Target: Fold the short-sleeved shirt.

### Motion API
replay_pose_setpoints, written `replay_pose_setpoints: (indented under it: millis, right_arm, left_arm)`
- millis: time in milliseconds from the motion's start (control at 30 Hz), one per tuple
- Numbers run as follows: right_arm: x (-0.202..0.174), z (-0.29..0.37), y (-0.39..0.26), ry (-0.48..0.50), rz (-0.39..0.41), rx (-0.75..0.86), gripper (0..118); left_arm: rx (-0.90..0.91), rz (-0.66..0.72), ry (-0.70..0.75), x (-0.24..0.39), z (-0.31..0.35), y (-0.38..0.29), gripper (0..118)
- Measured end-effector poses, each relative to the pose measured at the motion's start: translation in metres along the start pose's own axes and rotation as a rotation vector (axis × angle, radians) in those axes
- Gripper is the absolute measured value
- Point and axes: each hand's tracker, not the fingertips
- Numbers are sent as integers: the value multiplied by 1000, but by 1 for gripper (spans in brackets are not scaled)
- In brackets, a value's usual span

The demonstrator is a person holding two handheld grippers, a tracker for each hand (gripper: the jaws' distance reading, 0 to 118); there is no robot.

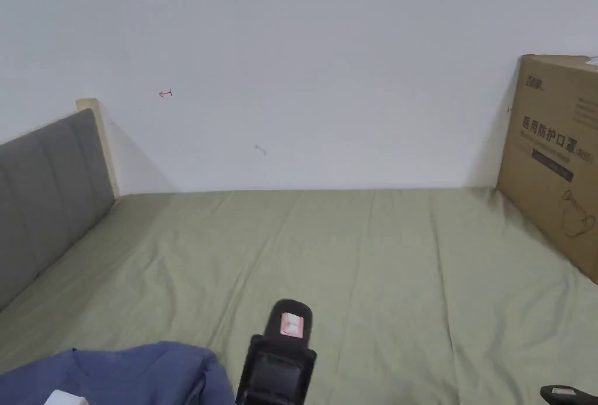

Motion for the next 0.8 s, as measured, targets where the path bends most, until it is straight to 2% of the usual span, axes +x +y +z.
replay_pose_setpoints:
  millis: [100, 167, 200, 267, 300, 333, 367, 433, 500, 800]
  right_arm:
    - [-35, 7, -2, 130, 313, 106, 118]
    - [-61, 16, -10, 231, 607, 199, 118]
    - [-76, 19, -20, 254, 778, 260, 118]
    - [-88, 25, -45, 229, 1135, 466, 118]
    - [-88, 26, -56, 212, 1246, 551, 118]
    - [-87, 21, -64, 214, 1340, 603, 118]
    - [-85, 19, -70, 223, 1396, 612, 118]
    - [-81, 18, -76, 251, 1434, 543, 118]
    - [-75, 15, -75, 231, 1428, 511, 118]
    - [-66, 11, -72, 222, 1364, 466, 118]
  left_arm:
    - [-151, 578, -43, -29, -10, -7, 118]
    - [-241, 988, -65, -72, -6, -13, 118]
    - [-278, 1174, -55, -81, -5, -22, 118]
    - [-305, 1524, -20, -86, -1, -41, 118]
    - [-318, 1649, 8, -54, -5, -59, 118]
    - [-315, 1735, 64, -47, -4, -68, 118]
    - [-306, 1799, 97, -40, -3, -74, 118]
    - [-361, 1807, 98, -32, -2, -84, 118]
    - [-423, 1788, 102, -22, 1, -75, 118]
    - [-406, 1795, 108, -27, 11, -69, 118]
